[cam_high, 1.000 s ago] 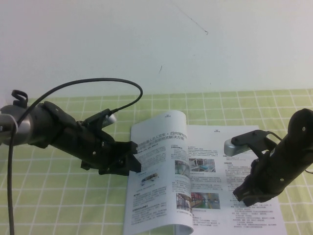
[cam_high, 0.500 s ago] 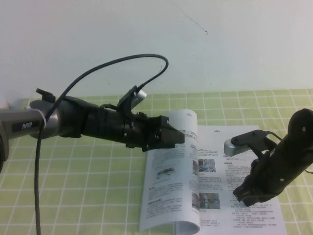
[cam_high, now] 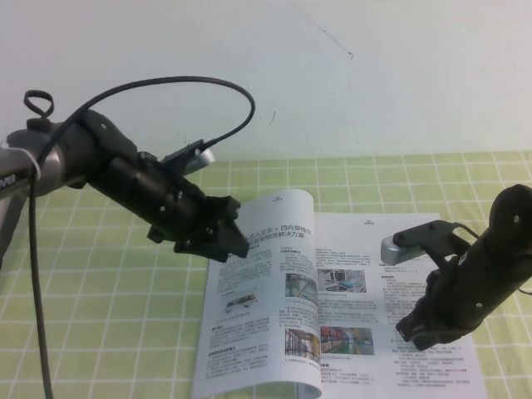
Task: Close book
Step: 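Close the open booklet and leave it lying on the table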
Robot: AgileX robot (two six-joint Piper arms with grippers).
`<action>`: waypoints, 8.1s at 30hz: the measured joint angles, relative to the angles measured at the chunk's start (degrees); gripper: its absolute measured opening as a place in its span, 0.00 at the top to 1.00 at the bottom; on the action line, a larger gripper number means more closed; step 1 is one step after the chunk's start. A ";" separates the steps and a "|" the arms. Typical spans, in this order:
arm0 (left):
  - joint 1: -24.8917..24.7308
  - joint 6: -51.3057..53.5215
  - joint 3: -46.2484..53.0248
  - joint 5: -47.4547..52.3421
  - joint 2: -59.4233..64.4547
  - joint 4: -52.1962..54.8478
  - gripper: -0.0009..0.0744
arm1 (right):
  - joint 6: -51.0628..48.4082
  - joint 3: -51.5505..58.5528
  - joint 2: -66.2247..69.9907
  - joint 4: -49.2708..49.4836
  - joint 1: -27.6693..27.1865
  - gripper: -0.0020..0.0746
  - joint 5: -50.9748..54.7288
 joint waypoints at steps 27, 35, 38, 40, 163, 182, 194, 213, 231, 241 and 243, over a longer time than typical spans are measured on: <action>-1.17 -2.67 -0.33 -2.30 5.95 4.42 0.61 | 0.00 0.00 0.00 0.00 0.00 0.98 -0.12; -6.27 7.83 -0.21 -5.07 7.59 -10.64 0.61 | 0.00 0.00 0.00 0.00 0.00 0.98 -0.12; -7.62 13.68 -0.21 -5.57 7.93 -20.07 0.61 | 0.00 0.00 0.00 0.00 0.00 0.98 -0.12; -8.03 17.12 -0.21 -5.29 7.93 -25.91 0.61 | 0.00 0.00 0.00 0.00 0.00 0.98 -0.12; 13.08 -12.12 87.75 -39.56 -119.49 37.61 0.99 | -6.06 58.76 -95.97 -4.11 -4.52 0.98 -20.22; 13.08 -12.39 87.75 -39.30 -119.62 38.07 0.99 | -6.06 58.76 -95.97 -4.11 -4.52 0.98 -20.22; 13.08 -12.39 87.67 -39.19 -119.62 38.07 0.99 | -6.06 58.76 -97.36 -4.11 -4.96 0.98 -19.99; 13.08 -12.43 87.67 -39.11 -119.74 38.07 0.99 | -6.06 58.66 -109.07 -3.88 -30.30 0.98 -15.02; 13.08 -12.43 87.67 -39.07 -119.74 38.07 0.99 | 30.90 58.19 -109.07 -30.02 -27.99 0.98 -14.18; 13.08 -12.43 87.67 -39.07 -119.74 38.07 0.99 | 32.73 58.19 -109.07 -32.74 -21.30 0.98 -14.18; 13.08 -12.43 87.67 -39.07 -119.74 38.07 0.99 | 32.73 58.19 -109.07 -32.74 -21.21 0.98 -14.18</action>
